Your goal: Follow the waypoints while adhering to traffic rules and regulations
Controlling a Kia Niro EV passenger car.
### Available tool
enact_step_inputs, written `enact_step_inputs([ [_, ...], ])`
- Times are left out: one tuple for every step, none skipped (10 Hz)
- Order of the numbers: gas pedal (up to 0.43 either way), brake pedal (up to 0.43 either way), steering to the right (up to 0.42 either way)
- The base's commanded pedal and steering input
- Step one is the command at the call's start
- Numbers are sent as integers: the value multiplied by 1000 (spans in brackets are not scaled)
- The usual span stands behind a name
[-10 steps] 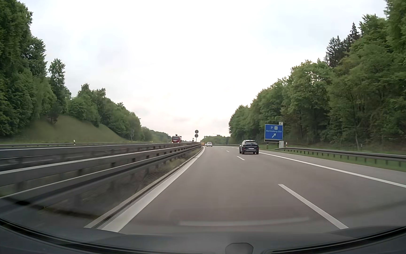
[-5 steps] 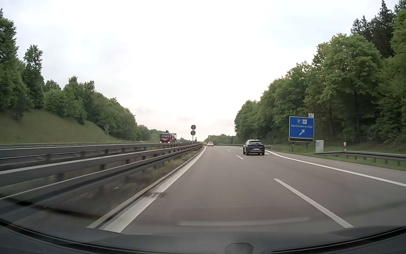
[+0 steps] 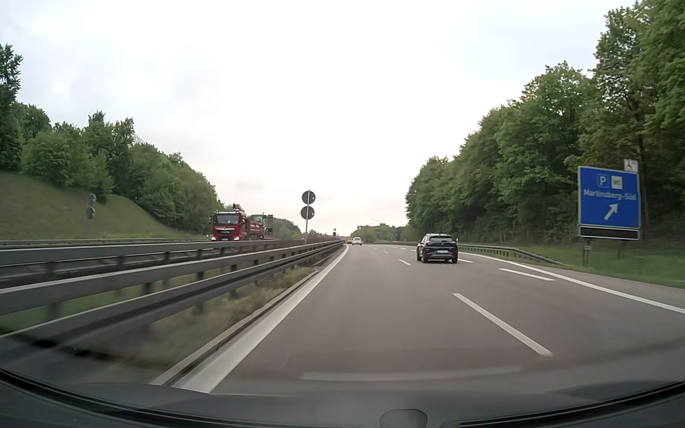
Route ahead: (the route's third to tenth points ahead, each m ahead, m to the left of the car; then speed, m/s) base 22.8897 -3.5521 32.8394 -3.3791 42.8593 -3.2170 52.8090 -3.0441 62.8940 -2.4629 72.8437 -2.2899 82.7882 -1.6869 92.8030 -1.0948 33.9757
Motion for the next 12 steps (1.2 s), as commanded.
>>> enact_step_inputs([
  [248,0,-6],
  [248,0,-5],
  [248,0,-5],
  [248,0,-5],
  [248,0,-5],
  [248,0,-5],
  [248,0,-4],
  [248,0,-3],
  [248,0,-4],
  [248,0,-3],
  [248,0,-4],
  [248,0,-4],
])
